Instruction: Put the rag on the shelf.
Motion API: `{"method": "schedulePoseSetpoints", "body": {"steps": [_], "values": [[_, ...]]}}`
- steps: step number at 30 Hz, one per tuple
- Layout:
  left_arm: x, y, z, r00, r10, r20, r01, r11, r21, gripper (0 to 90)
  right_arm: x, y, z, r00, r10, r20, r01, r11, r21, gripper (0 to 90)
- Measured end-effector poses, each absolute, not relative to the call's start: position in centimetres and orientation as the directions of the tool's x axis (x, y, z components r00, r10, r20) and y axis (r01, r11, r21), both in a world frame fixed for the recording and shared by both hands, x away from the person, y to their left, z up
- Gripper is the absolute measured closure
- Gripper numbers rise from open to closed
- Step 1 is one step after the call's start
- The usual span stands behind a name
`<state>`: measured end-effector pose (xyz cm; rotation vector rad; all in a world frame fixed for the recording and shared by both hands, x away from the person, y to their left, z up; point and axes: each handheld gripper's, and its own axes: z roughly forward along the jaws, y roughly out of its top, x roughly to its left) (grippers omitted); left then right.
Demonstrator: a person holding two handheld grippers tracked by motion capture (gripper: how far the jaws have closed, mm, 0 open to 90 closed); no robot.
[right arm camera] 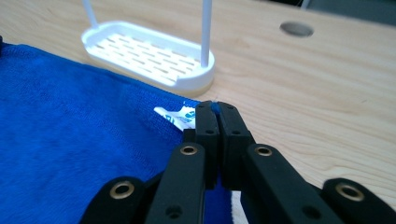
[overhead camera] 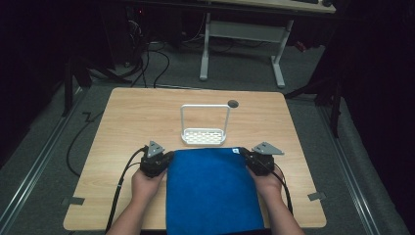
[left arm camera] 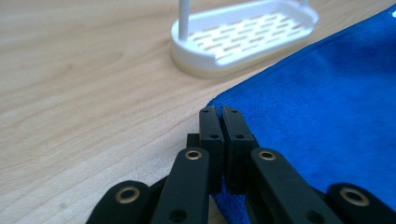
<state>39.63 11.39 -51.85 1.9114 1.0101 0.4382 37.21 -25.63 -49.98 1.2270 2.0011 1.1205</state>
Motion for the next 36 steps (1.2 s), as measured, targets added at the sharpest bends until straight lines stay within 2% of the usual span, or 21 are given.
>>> {"method": "schedulePoseSetpoints", "body": {"steps": [3, 9, 15, 36], "values": [[38.3, 11.8, -50.0, 0.602, 0.794, -0.085, 0.403, -0.209, 0.891, 88.5, 35.7, -26.1, -48.6, -0.437, 0.898, -0.057, 0.371, 0.238, 0.898, 88.6], [36.6, 12.3, -47.1, 0.595, 0.801, -0.071, 0.302, -0.141, 0.943, 88.6, 34.5, -26.2, -47.0, -0.430, 0.901, -0.062, 0.295, 0.205, 0.933, 88.6], [35.7, 12.6, -45.5, 0.610, 0.787, -0.090, 0.267, -0.098, 0.959, 88.6, 33.1, -26.1, -44.9, -0.423, 0.905, -0.053, 0.226, 0.162, 0.961, 88.6], [35.7, 12.7, -38.2, 0.606, 0.796, -0.018, 0.087, -0.044, 0.995, 88.7, 31.8, -26.4, -38.3, -0.407, 0.911, -0.062, 0.033, 0.083, 0.996, 88.6]]}}
